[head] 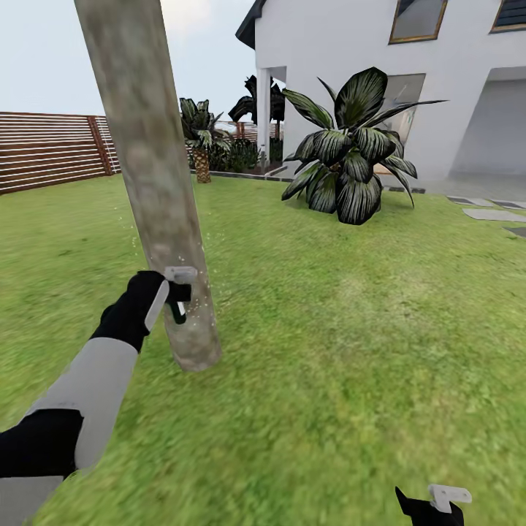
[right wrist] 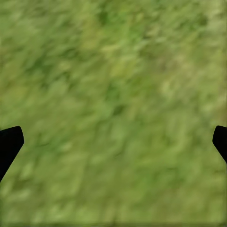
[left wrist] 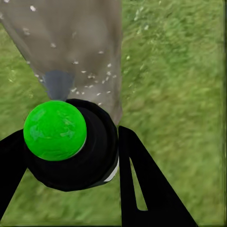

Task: In the garden, pick up the pesticide atomizer on the floor and spray pesticide onto both trees until each tree trunk is fully covered.

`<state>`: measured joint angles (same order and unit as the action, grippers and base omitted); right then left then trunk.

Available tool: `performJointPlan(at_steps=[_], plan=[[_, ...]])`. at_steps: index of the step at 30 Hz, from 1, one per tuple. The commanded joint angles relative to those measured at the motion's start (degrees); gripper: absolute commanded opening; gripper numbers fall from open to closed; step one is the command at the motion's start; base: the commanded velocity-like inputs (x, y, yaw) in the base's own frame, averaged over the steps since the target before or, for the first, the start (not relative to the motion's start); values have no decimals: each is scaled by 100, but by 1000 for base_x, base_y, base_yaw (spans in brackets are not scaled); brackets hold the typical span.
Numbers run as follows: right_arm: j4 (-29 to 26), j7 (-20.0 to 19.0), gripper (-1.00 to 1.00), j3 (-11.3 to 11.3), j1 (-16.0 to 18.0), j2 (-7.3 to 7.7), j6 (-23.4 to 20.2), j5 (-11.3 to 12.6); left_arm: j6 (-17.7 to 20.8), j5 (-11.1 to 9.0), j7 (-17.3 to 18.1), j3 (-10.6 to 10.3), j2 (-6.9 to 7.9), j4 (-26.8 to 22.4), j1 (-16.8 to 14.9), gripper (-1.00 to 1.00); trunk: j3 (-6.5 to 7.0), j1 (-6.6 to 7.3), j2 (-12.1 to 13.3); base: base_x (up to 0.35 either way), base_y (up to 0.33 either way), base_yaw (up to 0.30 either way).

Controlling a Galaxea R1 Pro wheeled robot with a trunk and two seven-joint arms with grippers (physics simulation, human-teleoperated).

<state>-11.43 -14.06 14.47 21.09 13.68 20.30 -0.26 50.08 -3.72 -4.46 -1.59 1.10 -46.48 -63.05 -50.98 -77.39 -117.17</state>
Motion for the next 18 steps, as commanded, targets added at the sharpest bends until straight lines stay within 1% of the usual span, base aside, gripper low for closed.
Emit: performJointPlan(at_steps=[1, 3, 5, 7, 9, 12, 13, 16, 18], plan=[[0, 0, 100, 0, 0, 2, 0, 0, 89, 12, -2, 1, -17, -8, -104, -100, -1, 0, 0, 0, 0, 0], [0, 0, 100, 1, 0, 2, 0, 0, 184, 12, -2, 1, -73, -18, -264, -100, -1, 0, 0, 0, 0, 0], [-1, 0, 100, 1, 0, 3, 0, 0, 266, 12, -2, 10, -87, -152, -281, -100, -1, 0, 0, -58, 0, 0], [-3, 0, 100, 3, 0, 2, 0, 0, 328, 12, -2, 23, -97, -325, -277, -100, -1, 0, 0, -233, 0, 0], [-5, 0, 100, 3, 0, 3, 0, 0, 348, 14, -2, 18, -94, -407, -271, -100, -1, 0, 0, -198, 0, 0], [-4, 0, 100, 3, 0, 2, 0, 0, 396, 20, -2, 5, -92, -482, -306, -100, -1, 0, 0, -40, 0, 0], [-3, 0, 100, 3, 0, 3, 0, 0, 579, 22, -2, 2, -92, -649, -352, -100, -1, 0, 0, -4, 0, 0], [-1, 0, 100, 3, 0, 1, 0, 0, 719, 36, -9, 1, -85, -812, -465, -100, -1, 0, 0, -1, 0, 0], [-2, 0, 100, 3, 0, 1, 0, 0, 733, 58, -12, 17, -25, -836, -468, -100, -1, 0, 0, 0, 0, 0]])
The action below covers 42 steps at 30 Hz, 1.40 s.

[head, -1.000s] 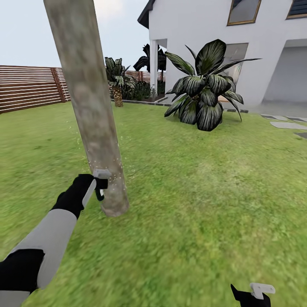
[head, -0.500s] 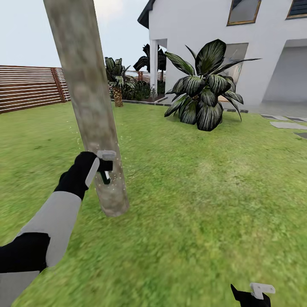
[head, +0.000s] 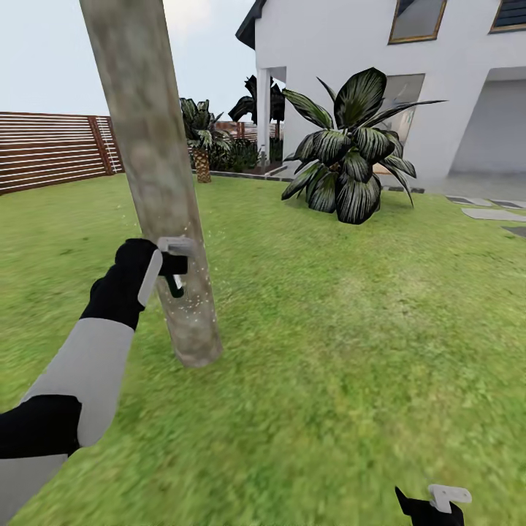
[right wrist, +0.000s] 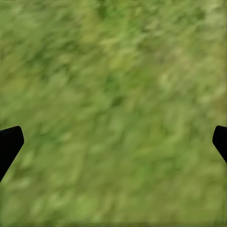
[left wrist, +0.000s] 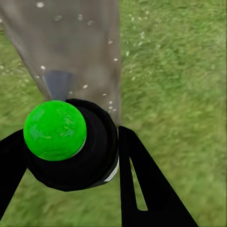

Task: In the garden, pick up the pesticide atomizer on the floor and spray pesticide onto both trees until each tree trunk is fully covered.

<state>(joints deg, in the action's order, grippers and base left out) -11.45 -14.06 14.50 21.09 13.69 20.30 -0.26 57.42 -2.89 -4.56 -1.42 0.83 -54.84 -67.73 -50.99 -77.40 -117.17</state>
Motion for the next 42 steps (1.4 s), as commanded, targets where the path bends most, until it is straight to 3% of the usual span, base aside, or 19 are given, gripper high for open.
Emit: performJointPlan(at_steps=[1, 3, 7, 10, 12, 17, 19, 21, 23, 27, 29, 30, 32, 33, 39, 42], plan=[[1, 0, 100, 0, 0, 1, 0, 0, -6, -16, -7, 9, 29, -1, 4, -100, 0, 0, 0, 0, 0, 0], [2, 0, 100, -1, 0, -1, 0, 0, -14, -6, -15, 21, 115, 0, 7, -100, 0, 0, 0, 0, 0, 0], [2, 0, 100, -2, 0, -1, 0, 0, 5, -21, -16, 27, 499, 0, -36, -100, 0, 0, 0, 0, 0, 0], [3, 0, 100, -4, 0, 1, 0, 0, 8, -32, -13, 24, 568, 0, -62, -100, 0, 0, 0, 0, 0, 0], [3, 0, 100, -1, 0, 1, 0, 0, 13, -59, -9, 14, 474, -2, -64, -100, 0, 0, 0, 0, 0, 0], [-2, 0, 100, -1, 0, -1, 0, 0, 15, -56, -17, -8, -210, 10, -223, -100, 0, 0, 0, 0, 0, 0], [-2, 0, 100, 0, 0, 1, 0, 0, 15, -49, -24, -14, -314, 4, -270, -100, 0, 0, 0, 0, 0, 0], [-3, 0, 100, 0, 0, -1, 0, 0, 21, -25, -26, -7, -321, 0, -294, -100, 0, 0, 0, 0, 0, 0], [-5, 0, 100, 0, 0, 1, 0, 0, 17, -7, -27, 17, -214, -2, -274, -100, 0, 0, 0, 0, 0, 0], [2, 0, 100, -3, 0, 2, 0, 0, -5, -42, 22, 34, 476, 40, -173, -100, 0, 0, 0, 0, 0, 0], [3, 0, 100, -2, 0, 1, 0, 0, -36, -44, 49, 36, 629, 87, 87, -100, 0, 0, 0, 0, 0, 0], [3, 0, 100, -3, 0, 1, 0, 0, -215, -45, 58, 36, 674, 100, 522, -100, 0, 0, 0, 0, 0, 0], [3, 0, 100, -2, 0, -1, 0, 0, -1066, -31, 34, 20, 666, 103, 1182, -100, 0, 0, 0, 0, 0, 0], [3, 0, 100, -1, 0, 0, 0, 0, -1267, -35, 37, 22, 668, 104, 1396, -100, 0, 0, 0, 0, 0, 0], [0, 0, 100, -1, 0, 0, 0, 0, -1546, -59, 20, 27, 622, 101, 2563, -100, 0, 0, 0, 0, 0, 0], [-3, 0, 100, 0, 0, 2, 0, 0, -2068, -65, 11, 27, 612, 116, 3081, -100, 0, 0, 0, 110, 0, 0]])
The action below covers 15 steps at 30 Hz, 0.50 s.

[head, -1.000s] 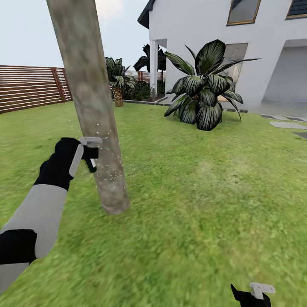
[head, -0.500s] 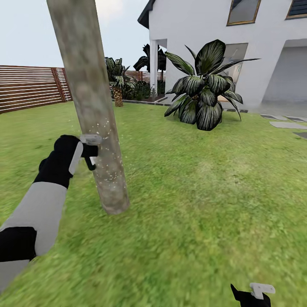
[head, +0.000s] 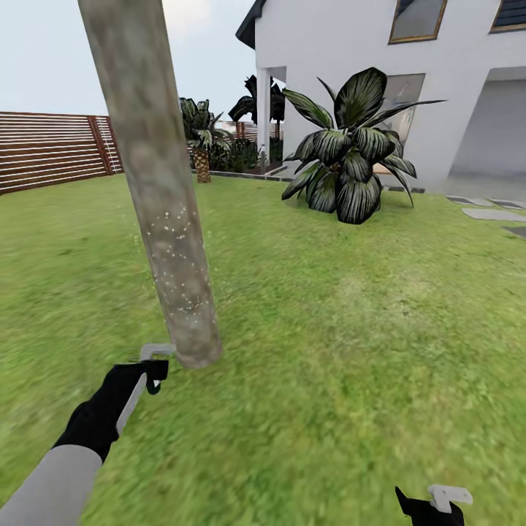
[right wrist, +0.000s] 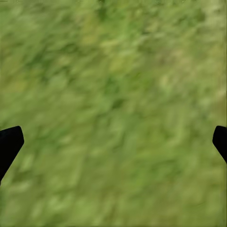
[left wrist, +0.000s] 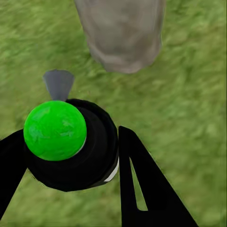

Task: In the garden, pick up the pesticide atomizer on the floor and spray pesticide onto both trees until each tree trunk is fully covered.

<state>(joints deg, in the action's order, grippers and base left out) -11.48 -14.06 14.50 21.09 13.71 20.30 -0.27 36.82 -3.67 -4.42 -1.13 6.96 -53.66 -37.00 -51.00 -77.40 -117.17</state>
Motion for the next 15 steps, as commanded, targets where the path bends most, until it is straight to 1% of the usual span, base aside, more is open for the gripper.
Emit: performJointPlan(at_steps=[1, 2, 3, 4, 5, 6, 7, 8, 9, 10, 11, 12, 13, 14, 15], plan=[[-2, 0, 100, 0, 0, 0, 0, 0, -187, 10, 0, -2, -7, 12, 154, -100, 1, 0, 0, 269, 0, 0], [-2, 0, 100, 0, 0, 0, 0, 0, -284, 9, 7, -2, -17, 40, 237, -100, 1, 0, 0, 294, 0, 0], [-3, 0, 100, 0, 0, 0, 0, 0, -462, 14, 23, -3, -62, 149, 350, -100, 1, 0, 0, 315, -32, 0], [3, 0, 100, 0, 0, 0, 0, 0, -859, 21, 43, -33, -130, 377, 456, -100, 1, 0, 0, 311, -97, 0], [5, 0, 100, 0, 0, -5, 0, 0, -1288, 29, 119, -57, -160, 683, 507, -100, 1, 0, 0, 289, -67, 0], [5, 0, 100, -4, 0, -7, -4, 0, -1712, 45, 336, -132, -176, 945, 525, -100, 1, 0, 0, 179, -34, 0], [-1, -7, 100, -8, 0, -12, -8, 0, -2097, 58, 697, -269, -167, 1132, 545, -100, 1, 0, 0, 92, -18, 0], [-11, -30, 100, -58, 0, -23, -14, -10, -2438, 85, 1213, -450, -155, 1326, 589, -100, 1, 0, 0, 47, -9, 0], [-88, -111, 100, -374, 4, -83, -18, -167, -2832, 190, 1991, -730, -138, 1680, 646, -100, 1, 0, 0, 19, -4, 0], [-385, -361, 100, -1007, 4, -213, -26, -547, -3128, 379, 2750, -959, -109, 1992, 669, -100, 1, 0, 0, 8, -2, 0], [-766, -631, 100, -1538, 2, -301, -47, -881, -3247, 547, 3321, -1045, -52, 2118, 677, -100, 1, 0, 0, 4, -1, 0], [-1207, -931, 100, -1961, 1, -349, -80, -1133, -3312, 705, 3912, -1098, 62, 2170, 681, -100, 1, 0, 0, 2, 0, 0], [-1651, -1264, 100, -2215, 7, -376, -165, -1270, -3351, 847, 4541, -1127, 175, 2171, 685, -100, 1, 0, 0, 1, 0, 0], [-1973, -1572, 100, -2313, 14, -389, -302, -1322, -3366, 939, 4998, -1137, 242, 2169, 677, -100, 1, 0, 0, 0, 0, 0], [-2653, -2288, 100, -2416, 31, -401, -687, -1372, -3386, 1113, 5747, -1148, 357, 2166, 654, -100, 1, 0, 0, 0, 0, 0]])
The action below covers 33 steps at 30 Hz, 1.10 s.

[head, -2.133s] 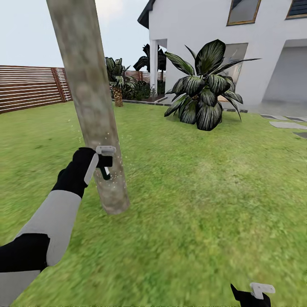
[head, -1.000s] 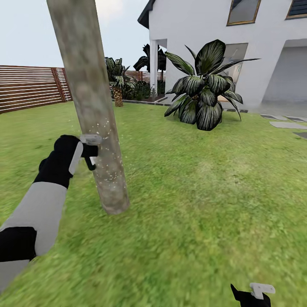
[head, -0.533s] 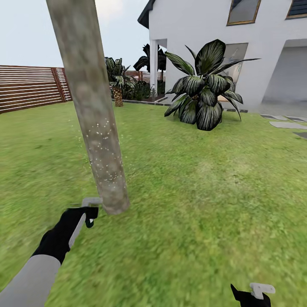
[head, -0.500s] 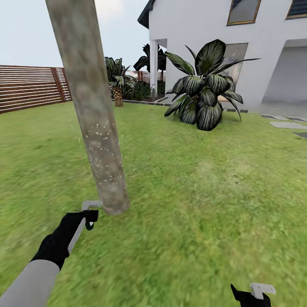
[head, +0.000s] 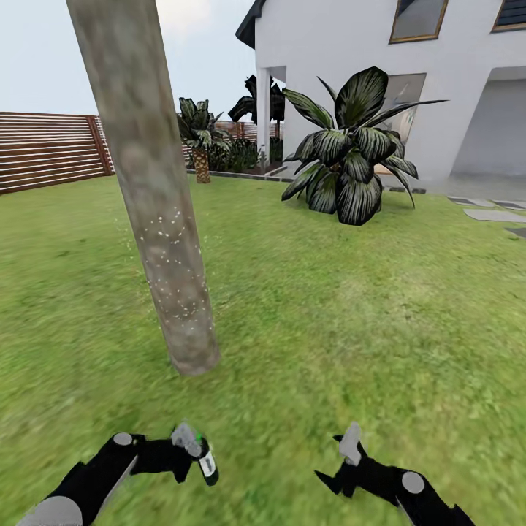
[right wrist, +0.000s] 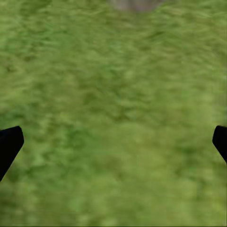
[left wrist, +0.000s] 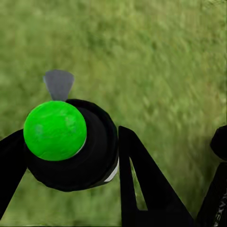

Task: In the garden, pick up the pesticide atomizer on the floor and spray pesticide onto both trees until each tree trunk is fully covered.

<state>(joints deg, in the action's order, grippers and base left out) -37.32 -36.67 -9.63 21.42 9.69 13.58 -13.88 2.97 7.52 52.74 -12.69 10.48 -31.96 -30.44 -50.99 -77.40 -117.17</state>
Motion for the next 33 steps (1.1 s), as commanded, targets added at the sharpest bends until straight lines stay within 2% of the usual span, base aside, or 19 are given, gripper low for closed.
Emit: performJointPlan(at_steps=[1, 3, 4, 5, 7, 8, 9, 11, 14, 15, 16, 17, 19, 24, 25, 29, 31, 33], plan=[[-593, -557, 100, -38, 5, -1, -264, -28, -7, 164, 438, 1, 73, -8, -14, -100, 0, 0, 0, 0, 0, 0], [-1471, -1483, 100, -65, 10, -2, -528, -41, -3, 719, 1113, 8, 159, -11, -36, -100, 0, 0, 0, 0, 0, 0], [-1763, -1757, 100, -70, 10, -2, -577, -43, -4, 1026, 1352, 11, 174, -12, -70, -100, 0, 0, 0, 0, 0, 0], [-2041, -1969, 100, -73, 13, -4, -613, -44, -5, 1547, 1604, 13, 184, -9, -129, -100, 0, 0, 0, 0, 0, 0], [-2208, -2053, 100, -81, 18, -3, -628, -50, -8, 2079, 1744, 19, 177, -11, -156, -100, 0, 0, 0, 0, 0, 0], [-2241, -2079, 100, -82, 19, 1, -627, -52, -17, 2260, 1769, 18, 175, -11, -166, -100, 0, 0, 0, 0, 0, 0], [-2251, -2122, 100, -83, 20, 11, -623, -53, -25, 2358, 1780, 19, 174, -12, -177, -100, 0, 0, 0, 0, 0, 0], [-2266, -2227, 100, -79, 20, 30, -616, -48, -112, 2433, 1789, 8, 165, -50, -187, -100, 0, 0, 0, 0, 0, 0], [-2255, -2313, 100, -97, 20, 33, -617, -62, -675, 2451, 1803, 3, 128, -150, -199, -100, 0, 0, 0, 0, 0, 0], [-2258, -2426, 100, -110, 20, 30, -619, -100, -748, 2449, 1806, -1, 114, -168, -203, -100, 0, 0, 0, 0, 0, 0], [-2265, -2592, -100, -168, 20, 27, -619, -222, -793, 2448, 1808, -4, 100, -177, -209, -100, 0, 0, 0, 0, 0, 0], [-2277, -2694, -100, -217, 20, 17, -624, -370, -817, 2452, 1807, -8, 93, -183, -212, -100, 0, 0, 0, 0, 0, 0], [-2289, -2780, -100, -257, 20, 11, -628, -503, -859, 2465, 1802, -13, 95, -199, -215, -100, 0, 0, 0, 0, 0, 0], [-2280, -2819, -100, -316, 22, -2, -621, -547, -901, 2476, 1797, -14, 65, -313, -216, -100, 0, 0, 0, 0, 0, 0], [-2280, -2823, -100, -318, 25, -2, -617, -551, -902, 2549, 1797, -14, 37, -325, -217, -100, 0, 0, 0, 0, 0, 0], [-2359, -2828, -100, -326, 28, -9, -620, -634, -909, 3170, 1801, -12, -358, -330, -316, -100, 0, 0, 0, 0, 0, 0], [-2401, -2828, -100, -327, 40, -30, -626, -992, -917, 3273, 1801, -14, -562, -323, -349, -100, 0, 0, 0, 0, 0, 0], [-2409, -2828, -100, -322, 67, -218, -625, -1288, -919, 3295, 1800, -119, -782, -320, -356, -100, 0, 0, 0, 0, 0, 0]])
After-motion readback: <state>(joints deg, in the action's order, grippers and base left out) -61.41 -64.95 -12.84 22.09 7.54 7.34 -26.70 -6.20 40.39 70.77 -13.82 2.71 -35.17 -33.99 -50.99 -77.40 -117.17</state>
